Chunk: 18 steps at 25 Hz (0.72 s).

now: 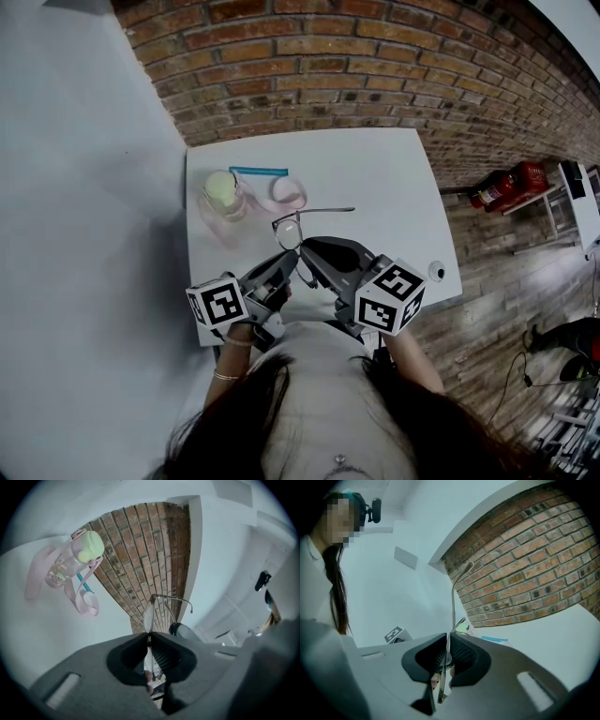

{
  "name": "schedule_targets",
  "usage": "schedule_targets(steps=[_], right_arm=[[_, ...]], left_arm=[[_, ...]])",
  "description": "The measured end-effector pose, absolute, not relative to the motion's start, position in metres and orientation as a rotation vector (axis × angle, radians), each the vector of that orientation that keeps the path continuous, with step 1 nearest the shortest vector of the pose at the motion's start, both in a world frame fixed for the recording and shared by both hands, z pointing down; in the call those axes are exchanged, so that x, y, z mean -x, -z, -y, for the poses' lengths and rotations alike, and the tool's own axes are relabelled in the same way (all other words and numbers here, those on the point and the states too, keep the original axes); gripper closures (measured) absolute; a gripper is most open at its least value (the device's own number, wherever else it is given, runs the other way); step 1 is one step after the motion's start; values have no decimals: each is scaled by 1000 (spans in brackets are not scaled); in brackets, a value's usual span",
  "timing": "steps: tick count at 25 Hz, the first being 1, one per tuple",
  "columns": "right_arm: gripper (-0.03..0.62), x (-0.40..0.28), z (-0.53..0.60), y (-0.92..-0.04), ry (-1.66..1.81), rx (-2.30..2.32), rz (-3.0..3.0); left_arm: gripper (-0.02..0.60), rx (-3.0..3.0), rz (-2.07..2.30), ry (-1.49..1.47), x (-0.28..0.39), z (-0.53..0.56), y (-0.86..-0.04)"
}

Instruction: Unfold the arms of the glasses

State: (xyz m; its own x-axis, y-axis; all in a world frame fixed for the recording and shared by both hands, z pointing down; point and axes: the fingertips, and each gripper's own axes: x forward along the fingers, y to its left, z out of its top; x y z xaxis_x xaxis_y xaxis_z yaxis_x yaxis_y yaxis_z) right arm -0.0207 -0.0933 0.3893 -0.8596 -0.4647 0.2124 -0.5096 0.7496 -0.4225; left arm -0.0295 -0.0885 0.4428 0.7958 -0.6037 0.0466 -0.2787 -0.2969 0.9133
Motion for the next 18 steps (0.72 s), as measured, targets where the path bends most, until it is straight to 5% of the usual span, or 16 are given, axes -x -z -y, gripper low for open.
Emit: schedule_targets(steps=[18], right_arm=[[562, 11, 91, -370, -657, -772, 2927]], left_arm=[[558, -1698, 592, 522, 31, 89, -439]])
